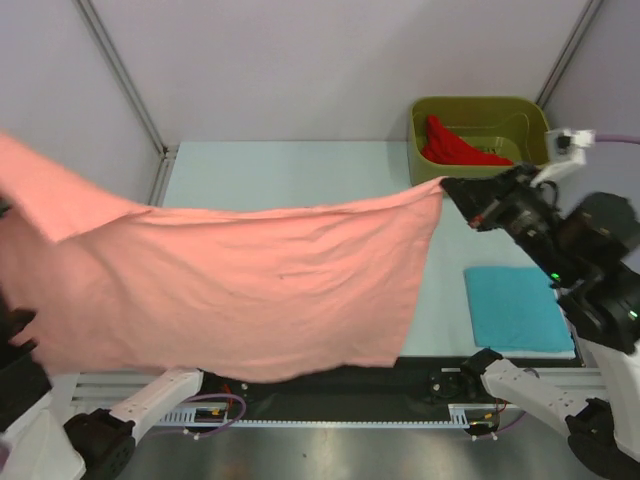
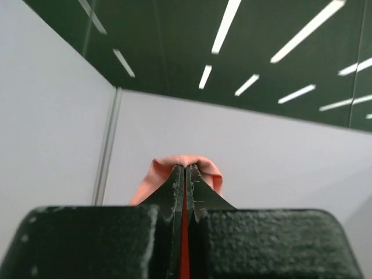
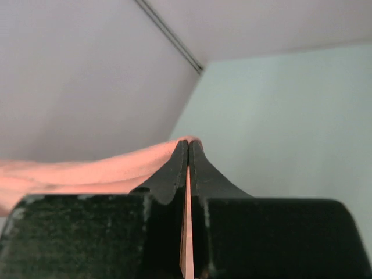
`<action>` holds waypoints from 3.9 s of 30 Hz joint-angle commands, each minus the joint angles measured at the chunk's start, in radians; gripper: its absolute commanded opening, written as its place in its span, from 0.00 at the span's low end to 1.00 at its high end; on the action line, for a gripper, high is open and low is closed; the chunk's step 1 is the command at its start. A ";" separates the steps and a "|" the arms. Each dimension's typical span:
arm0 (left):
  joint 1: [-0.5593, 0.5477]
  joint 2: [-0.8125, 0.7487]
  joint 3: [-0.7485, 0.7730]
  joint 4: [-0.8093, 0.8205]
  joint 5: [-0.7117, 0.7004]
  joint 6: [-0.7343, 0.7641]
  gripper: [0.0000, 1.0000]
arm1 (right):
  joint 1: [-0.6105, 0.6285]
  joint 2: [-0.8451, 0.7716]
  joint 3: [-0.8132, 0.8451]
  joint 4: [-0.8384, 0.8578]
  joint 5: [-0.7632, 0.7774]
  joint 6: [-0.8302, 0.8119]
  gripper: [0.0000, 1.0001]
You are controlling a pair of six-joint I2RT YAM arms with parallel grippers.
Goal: Fold and stack the t-shirts
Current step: Flatten the tshirt out, then fold the tshirt
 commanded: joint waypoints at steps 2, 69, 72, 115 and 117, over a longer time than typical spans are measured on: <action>0.008 0.194 -0.293 0.060 0.027 -0.030 0.00 | -0.006 0.122 -0.211 0.109 0.204 -0.030 0.00; 0.276 0.716 -0.705 -0.363 0.044 -0.398 0.00 | -0.597 0.509 -0.629 0.082 -0.149 -0.105 0.00; 0.278 0.684 -0.751 -0.369 0.027 -0.409 0.00 | -0.597 0.509 -0.648 0.084 -0.153 -0.110 0.00; 0.298 0.932 -0.544 -0.233 0.137 -0.340 0.52 | -0.543 0.657 -0.630 0.309 0.008 -0.125 0.66; 0.304 1.062 -0.465 -0.246 0.126 -0.312 0.47 | -0.545 0.692 -0.614 0.327 -0.006 -0.133 0.61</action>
